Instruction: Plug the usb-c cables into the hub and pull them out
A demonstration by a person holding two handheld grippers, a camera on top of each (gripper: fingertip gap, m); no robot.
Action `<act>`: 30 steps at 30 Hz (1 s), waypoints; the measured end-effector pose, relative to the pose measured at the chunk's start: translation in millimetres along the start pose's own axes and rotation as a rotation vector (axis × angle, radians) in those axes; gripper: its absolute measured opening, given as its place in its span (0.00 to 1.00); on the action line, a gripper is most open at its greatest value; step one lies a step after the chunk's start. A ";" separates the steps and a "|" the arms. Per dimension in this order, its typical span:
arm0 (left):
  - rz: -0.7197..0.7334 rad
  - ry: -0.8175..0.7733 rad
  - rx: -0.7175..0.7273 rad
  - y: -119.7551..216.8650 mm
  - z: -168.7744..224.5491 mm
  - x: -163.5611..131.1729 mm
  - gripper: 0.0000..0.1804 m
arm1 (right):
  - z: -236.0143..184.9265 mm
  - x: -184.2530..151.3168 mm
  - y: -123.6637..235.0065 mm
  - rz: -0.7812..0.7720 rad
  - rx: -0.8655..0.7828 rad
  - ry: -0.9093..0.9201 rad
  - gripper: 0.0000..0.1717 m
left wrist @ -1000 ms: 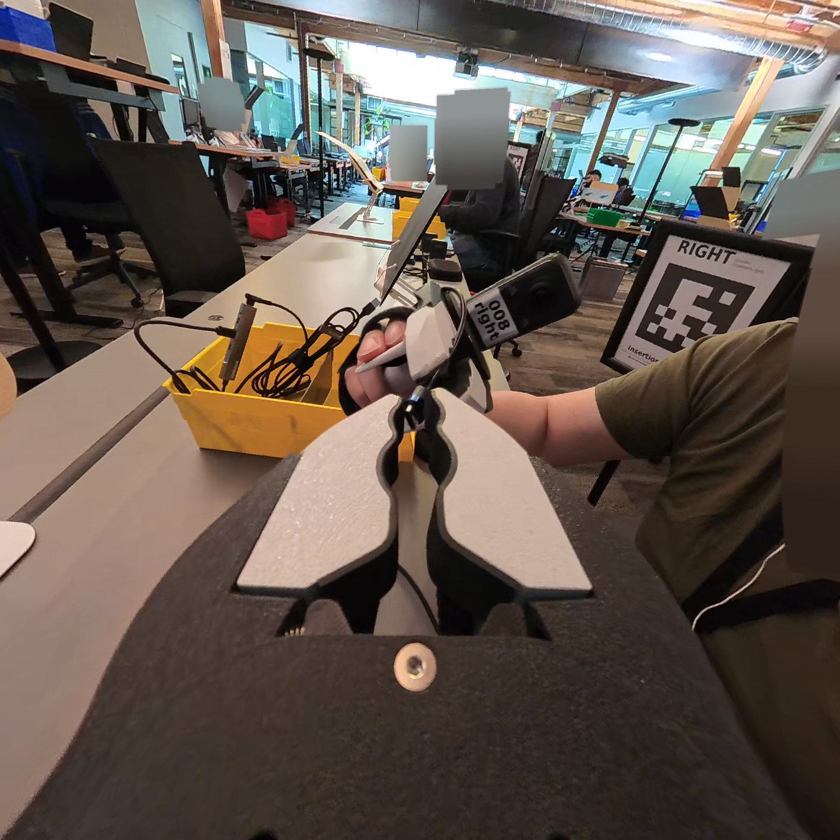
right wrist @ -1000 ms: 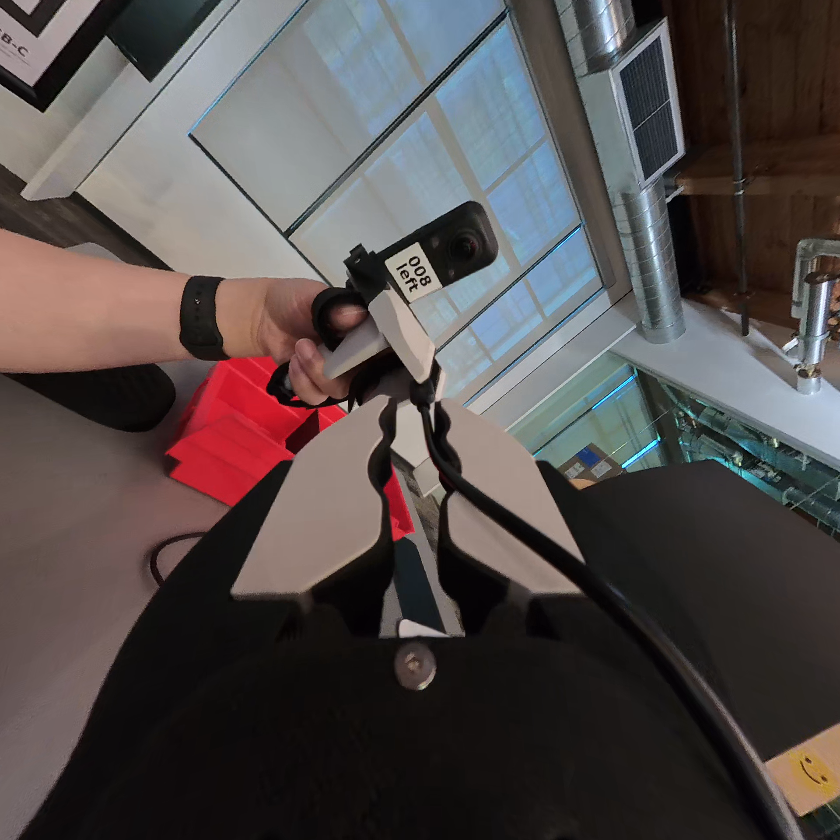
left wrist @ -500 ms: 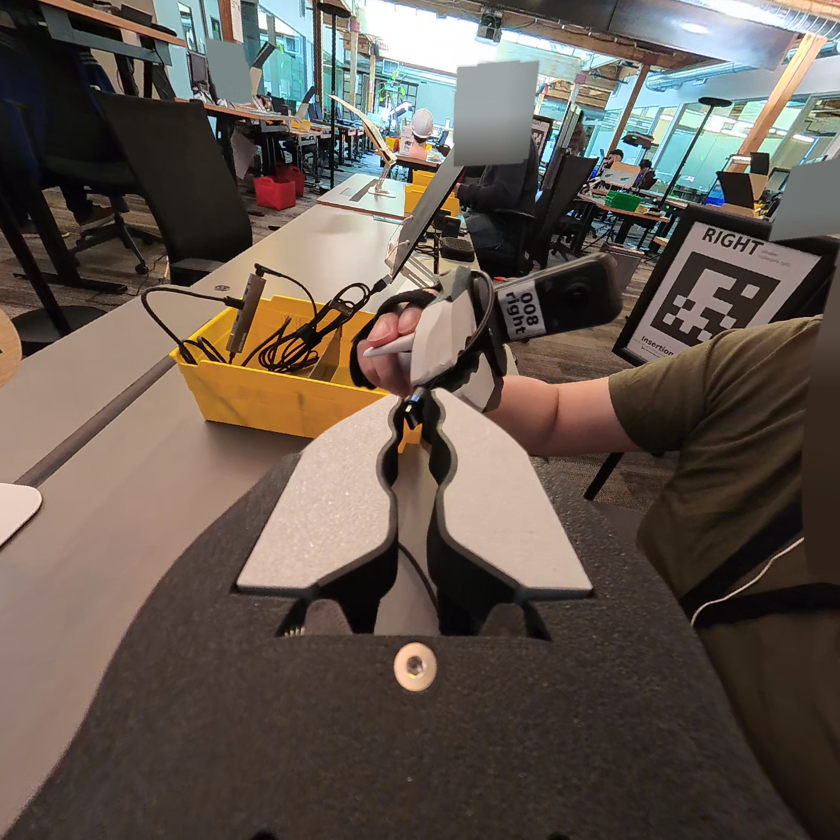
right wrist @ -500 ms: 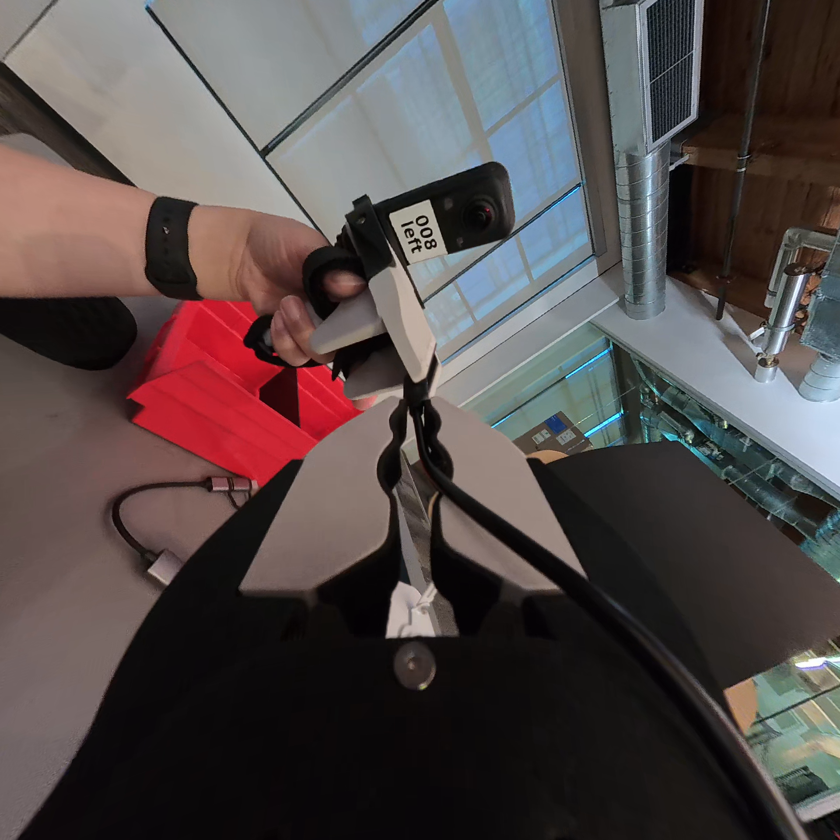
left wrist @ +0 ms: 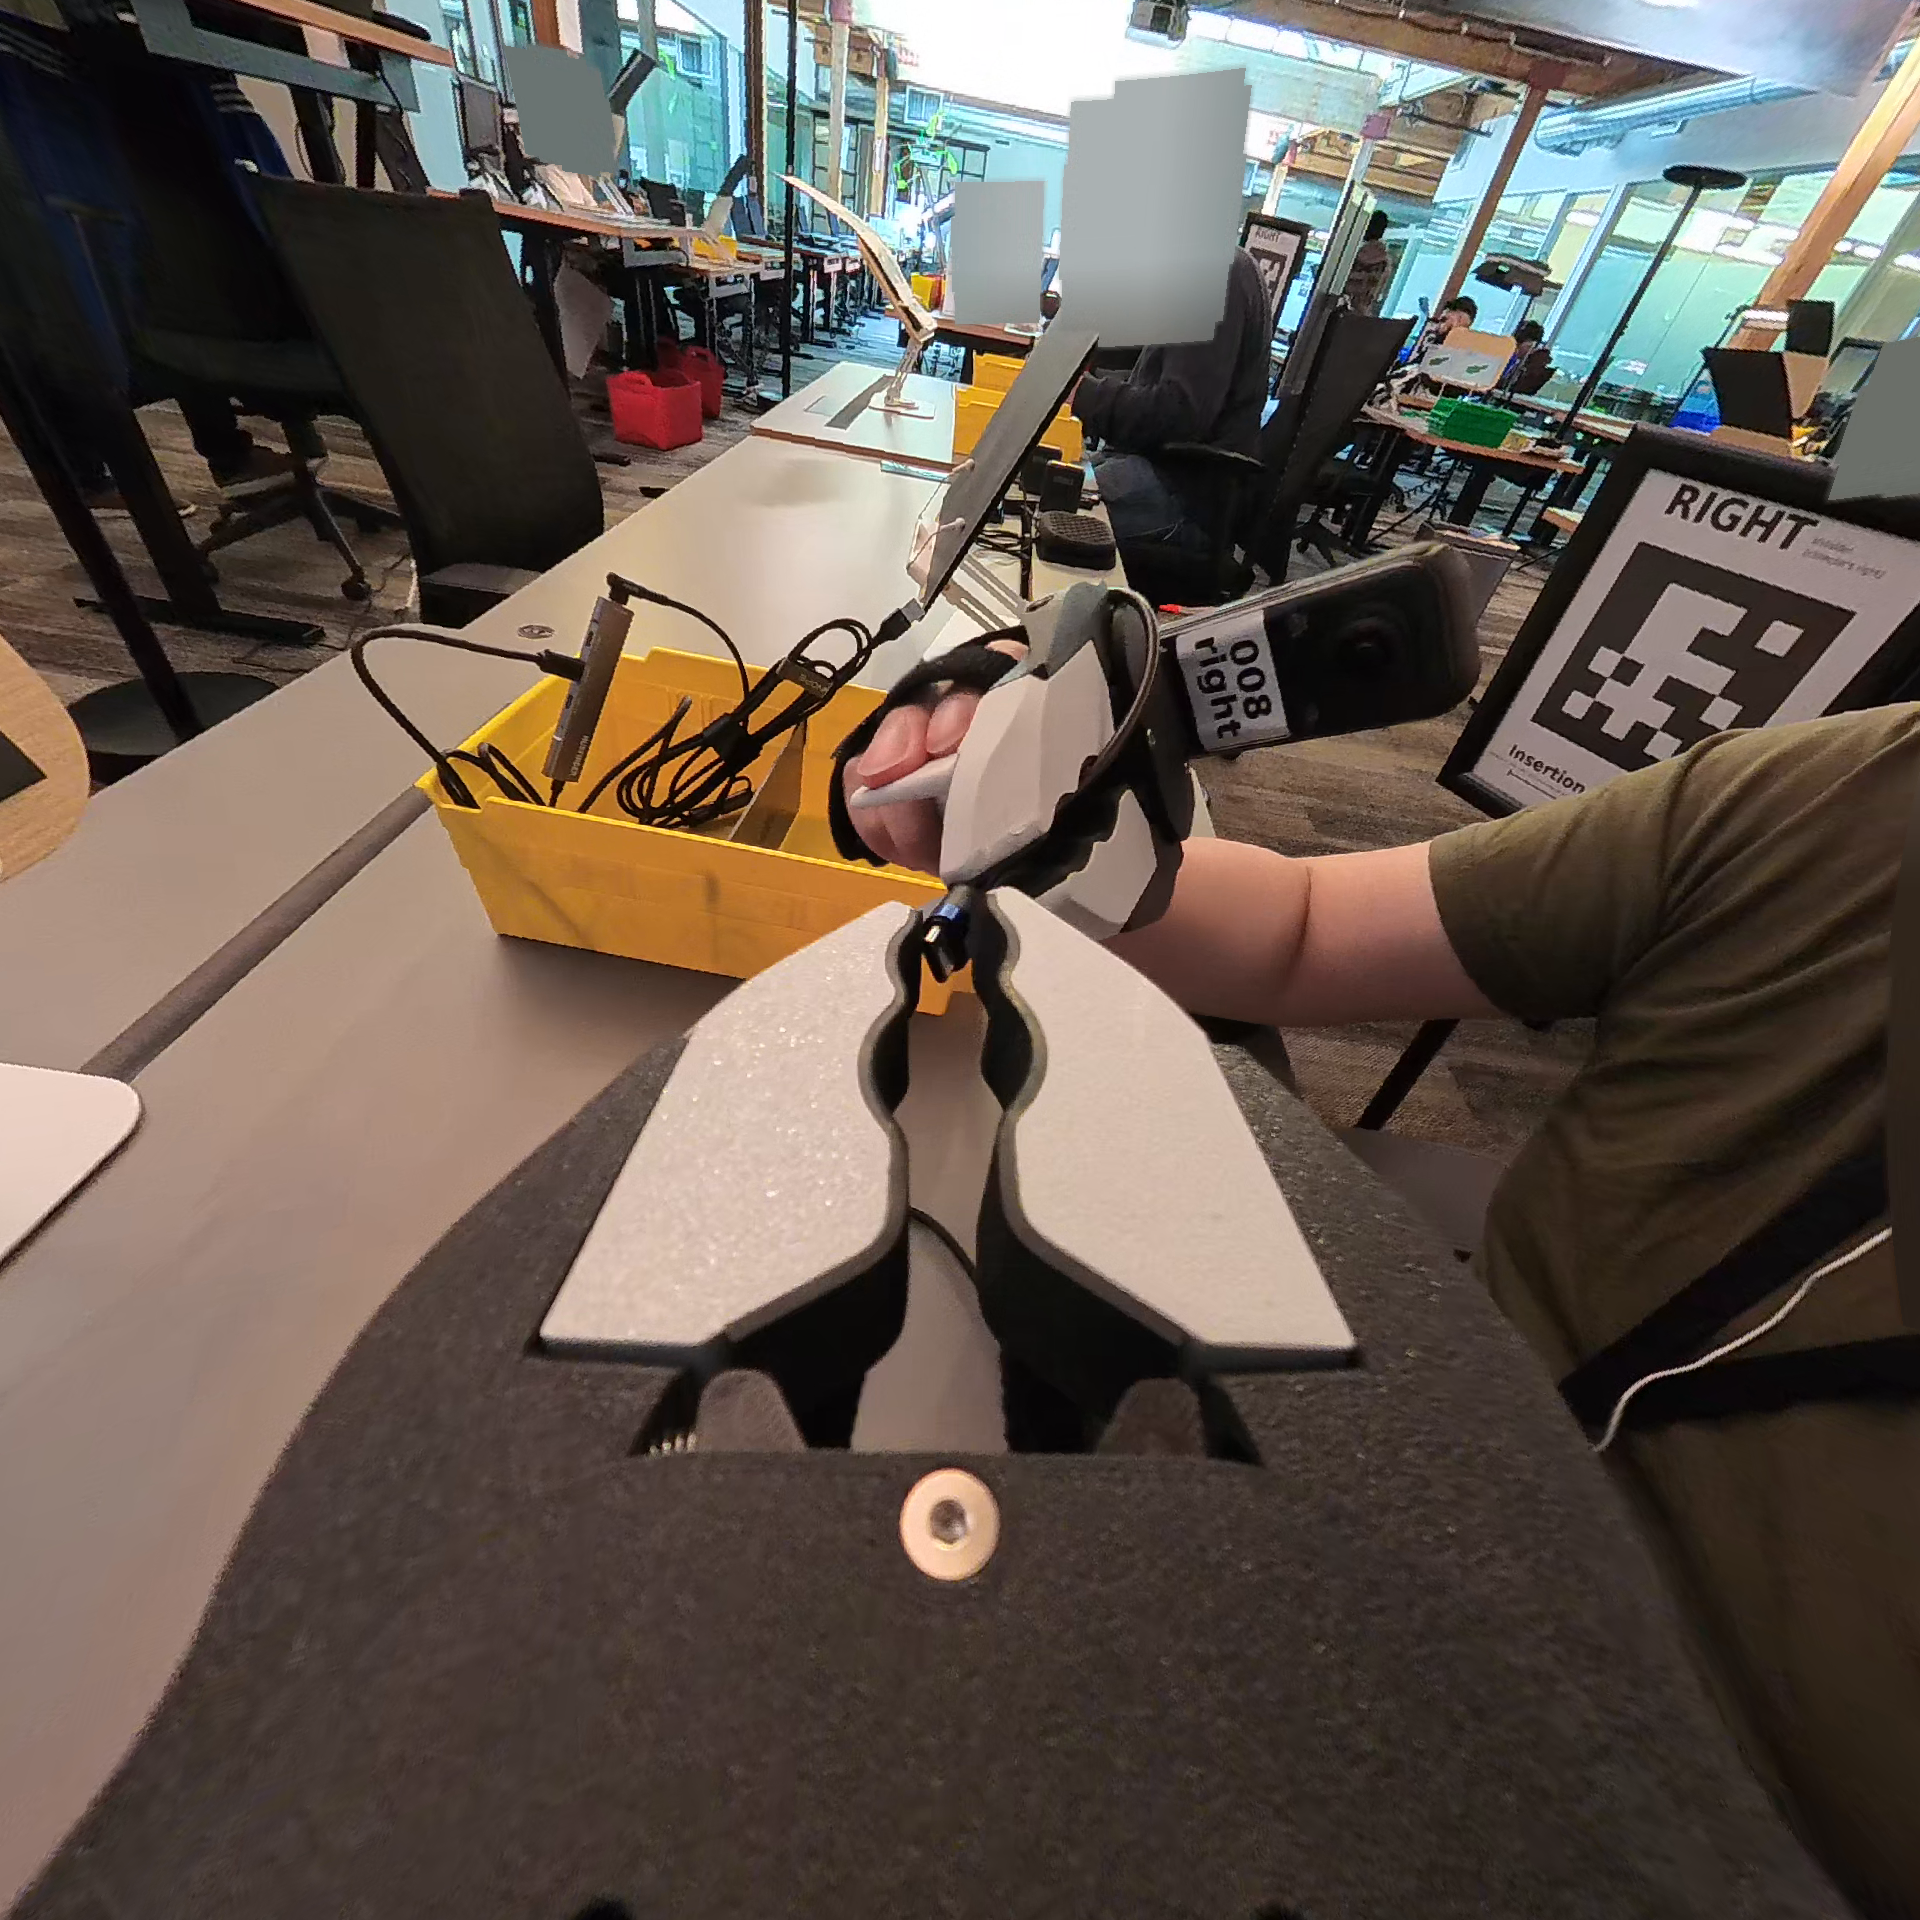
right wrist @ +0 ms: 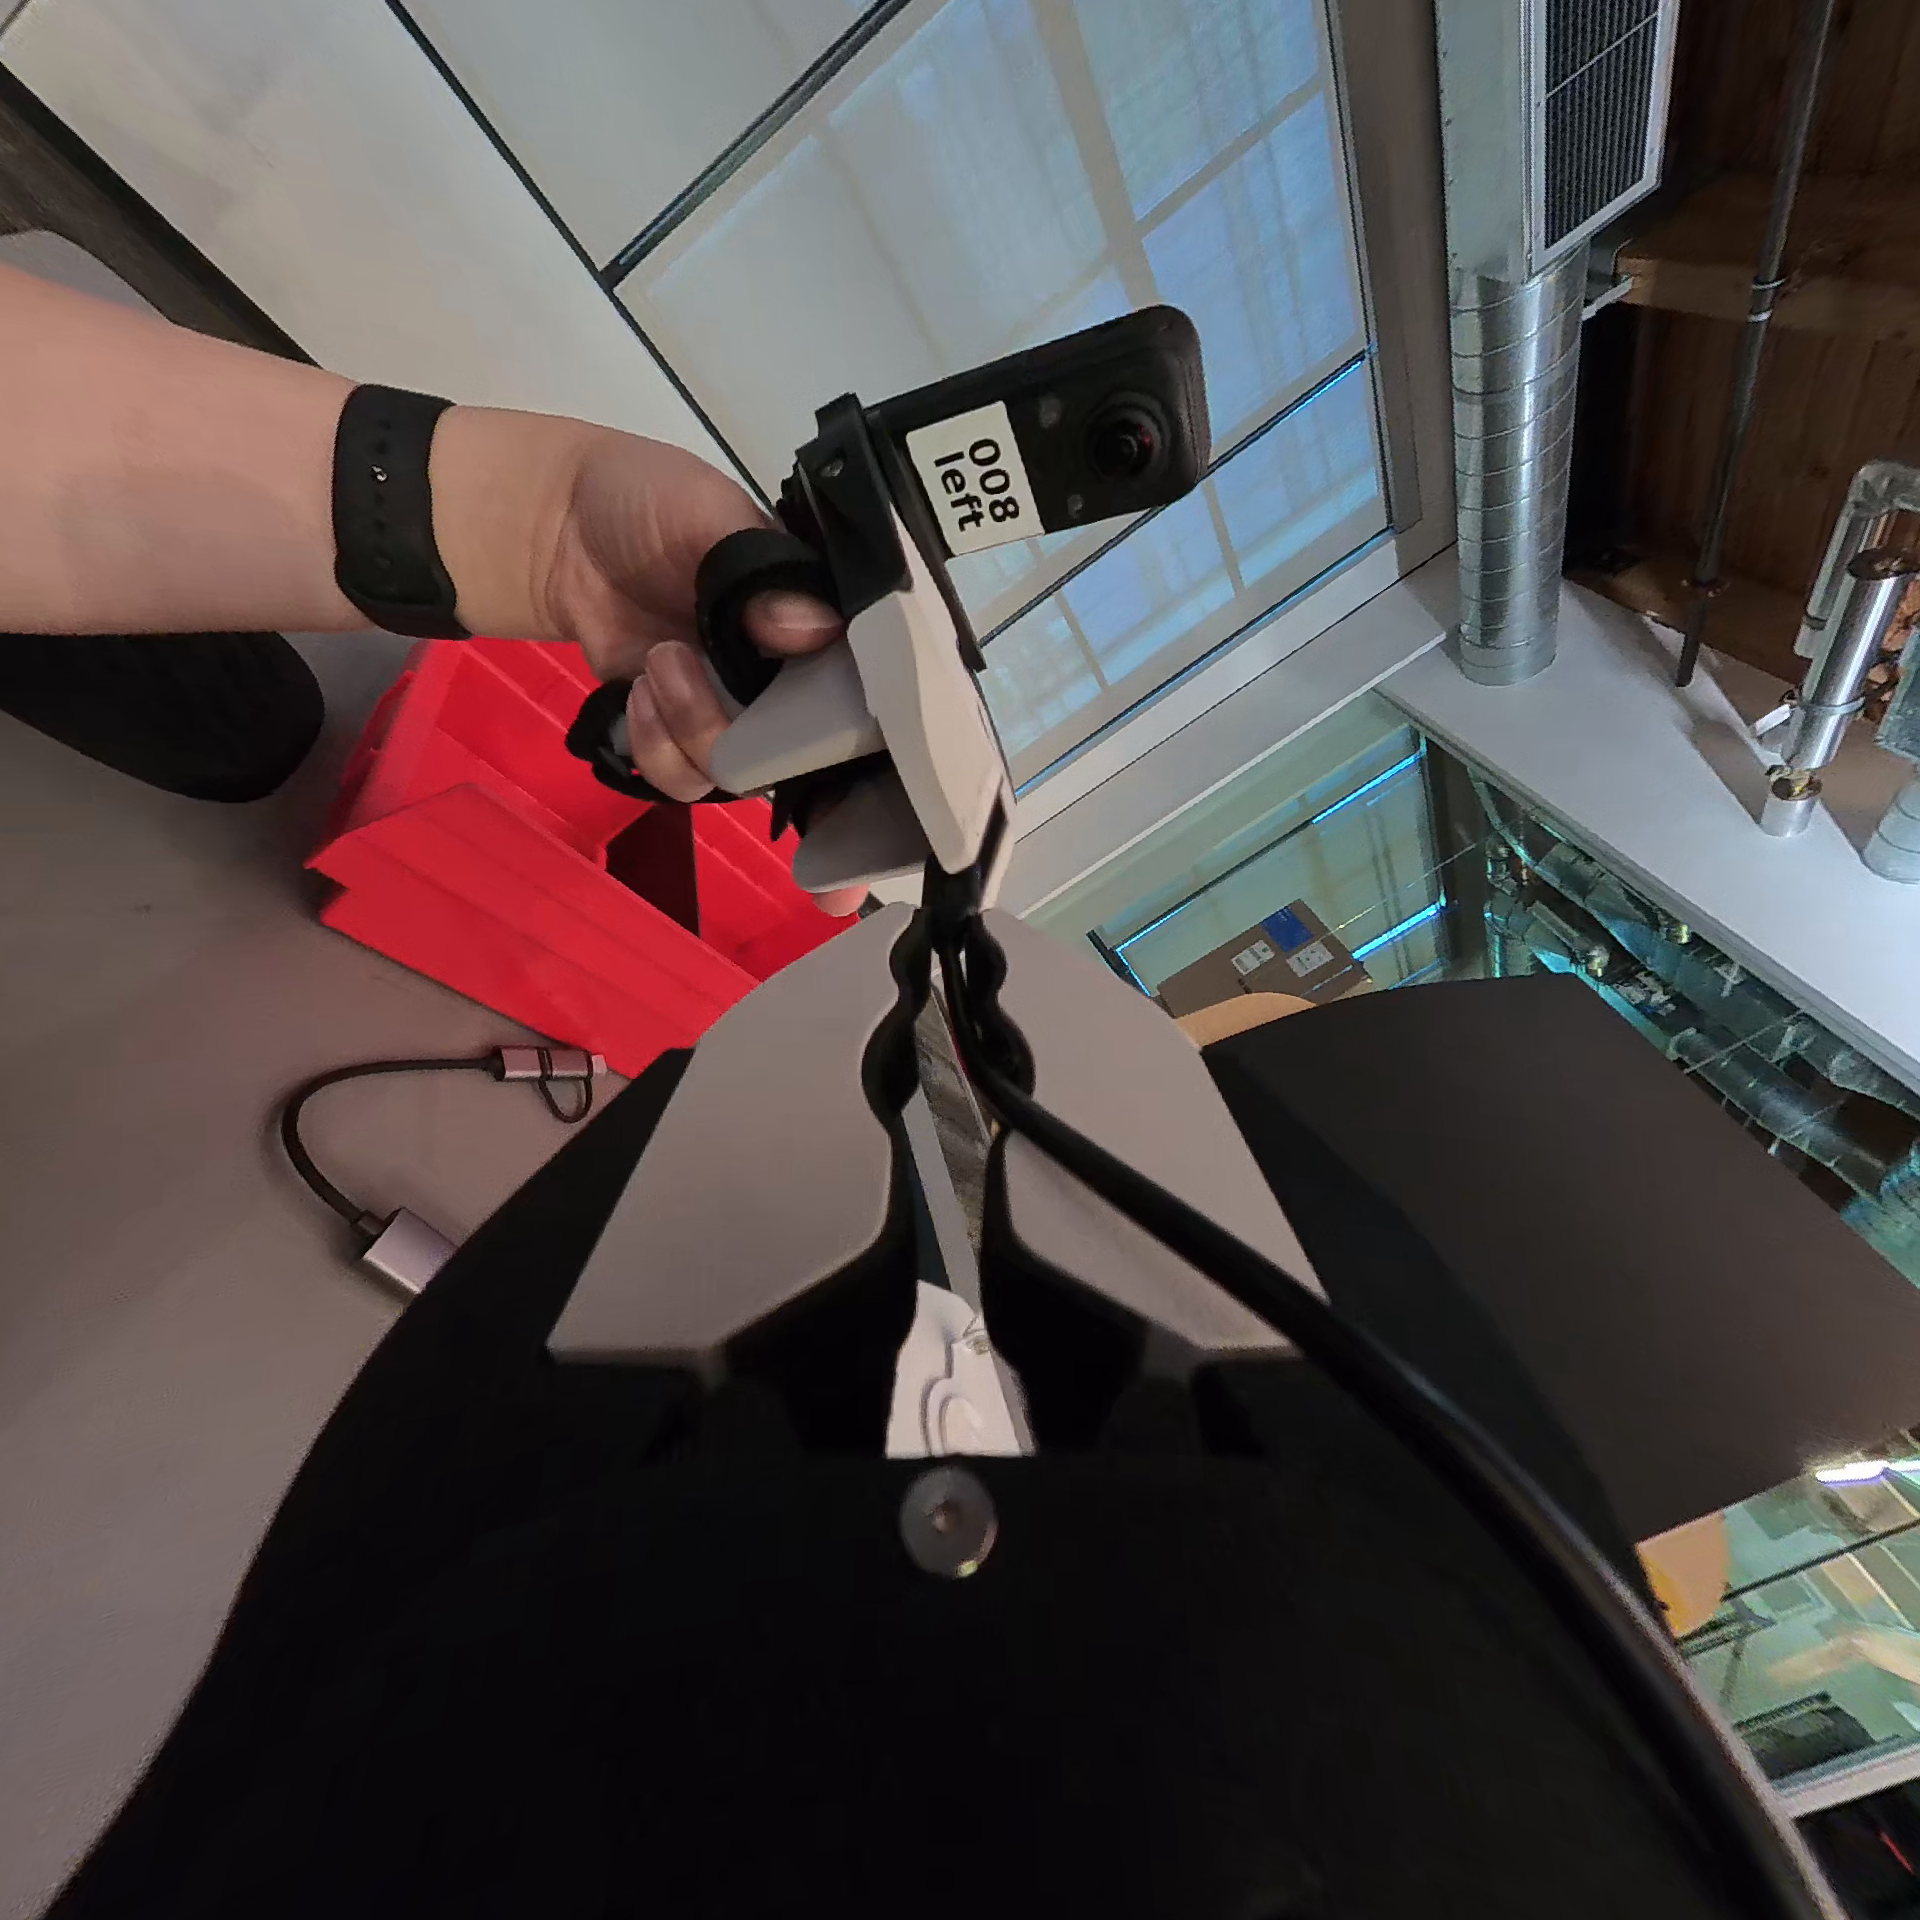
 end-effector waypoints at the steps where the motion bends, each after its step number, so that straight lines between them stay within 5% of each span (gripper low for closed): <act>1: 0.000 -0.013 0.006 -0.2 -0.3 -0.1 0.05 | 0.4 0.0 0.0 -0.003 0.000 -0.011 0.04; 6: -0.055 -0.207 0.160 9.5 -5.7 1.2 0.21 | 10.1 -0.9 5.7 0.011 -0.042 -0.064 0.04; 10: -0.090 -0.296 0.349 30.3 -9.9 9.8 0.23 | 23.7 -3.1 14.6 0.015 -0.089 -0.091 0.04; 13: -0.056 -0.223 0.551 44.9 -16.2 11.6 0.21 | 37.5 -4.6 23.4 -0.017 -0.138 -0.082 0.03; 17: -0.060 -0.062 0.680 51.9 -9.4 -57.9 0.22 | 60.1 0.2 36.9 -0.026 -0.203 -0.096 0.03; 22: -0.273 -0.107 0.949 56.1 -26.6 -162.3 0.26 | 77.0 6.3 50.7 0.009 -0.267 -0.133 0.03; 26: -0.481 -0.188 1.006 39.4 -35.1 -189.4 0.29 | 80.1 10.1 54.0 0.022 -0.275 -0.139 0.03; 30: -0.520 -0.133 1.085 35.2 -50.7 -199.6 0.30 | 80.8 14.5 55.2 0.031 -0.275 -0.130 0.04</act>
Point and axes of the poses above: each gripper's, where its closed fingertips meet, y back along the fingers, x out of its top, z = x × y across the jaws, the point moved 5 cm from there along y, back along the fingers, and after that the axes turned 13 degrees about z, right-handed, at the moved point
